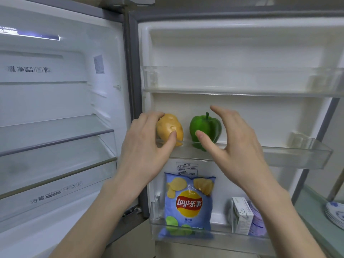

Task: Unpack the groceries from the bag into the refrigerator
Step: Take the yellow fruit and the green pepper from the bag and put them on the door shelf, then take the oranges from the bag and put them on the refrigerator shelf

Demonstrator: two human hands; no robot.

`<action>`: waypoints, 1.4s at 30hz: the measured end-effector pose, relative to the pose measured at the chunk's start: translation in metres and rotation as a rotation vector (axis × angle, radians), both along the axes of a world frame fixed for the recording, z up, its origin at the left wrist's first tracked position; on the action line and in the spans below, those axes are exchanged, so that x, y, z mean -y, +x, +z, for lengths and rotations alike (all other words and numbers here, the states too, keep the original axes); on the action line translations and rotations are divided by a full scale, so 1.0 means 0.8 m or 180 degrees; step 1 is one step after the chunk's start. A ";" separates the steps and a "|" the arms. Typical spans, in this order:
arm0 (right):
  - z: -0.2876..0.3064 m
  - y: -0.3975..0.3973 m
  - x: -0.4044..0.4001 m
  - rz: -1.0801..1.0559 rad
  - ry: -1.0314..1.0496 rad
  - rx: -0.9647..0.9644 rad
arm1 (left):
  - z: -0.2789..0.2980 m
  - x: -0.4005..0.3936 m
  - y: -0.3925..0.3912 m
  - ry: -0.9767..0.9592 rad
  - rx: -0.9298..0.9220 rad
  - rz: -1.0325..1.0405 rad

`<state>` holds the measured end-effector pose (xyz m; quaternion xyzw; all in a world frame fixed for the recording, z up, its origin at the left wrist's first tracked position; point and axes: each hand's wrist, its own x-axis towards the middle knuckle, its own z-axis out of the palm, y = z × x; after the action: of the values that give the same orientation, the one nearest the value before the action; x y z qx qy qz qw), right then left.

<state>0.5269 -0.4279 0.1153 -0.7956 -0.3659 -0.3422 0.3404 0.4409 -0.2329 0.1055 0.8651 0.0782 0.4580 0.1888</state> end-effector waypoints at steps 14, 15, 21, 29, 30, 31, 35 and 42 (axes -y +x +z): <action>-0.067 -0.124 0.031 -0.1600 -0.0547 0.0427 | -0.065 -0.006 -0.060 0.0579 0.0202 -0.0670; -0.074 -0.135 0.038 -0.1715 -0.0562 0.0417 | -0.074 -0.001 -0.062 0.0575 0.0201 -0.0774; -0.112 -0.211 0.082 -0.2434 -0.0728 0.0239 | -0.123 0.045 -0.075 0.0525 0.0003 -0.1482; -0.150 -0.321 0.185 -0.3044 -0.0617 -0.0243 | -0.157 0.144 -0.109 0.0701 0.0060 -0.2236; -0.154 -0.338 0.199 -0.3154 -0.0616 -0.0298 | -0.161 0.159 -0.114 0.0692 0.0048 -0.2340; -0.159 -0.356 0.212 -0.3267 -0.0610 -0.0352 | -0.165 0.175 -0.121 0.0684 0.0014 -0.2454; -0.178 -0.433 0.261 -0.3725 -0.0542 -0.0489 | -0.177 0.250 -0.160 0.0660 -0.0157 -0.2988; -0.210 -0.590 0.344 -0.4576 -0.0458 -0.0640 | -0.198 0.405 -0.265 0.0277 -0.0391 -0.4025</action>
<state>0.0551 -0.7034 -0.0524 -0.8874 0.2585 -0.3816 0.0104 0.2292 -0.5570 -0.0530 0.7757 -0.4556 0.2104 0.3826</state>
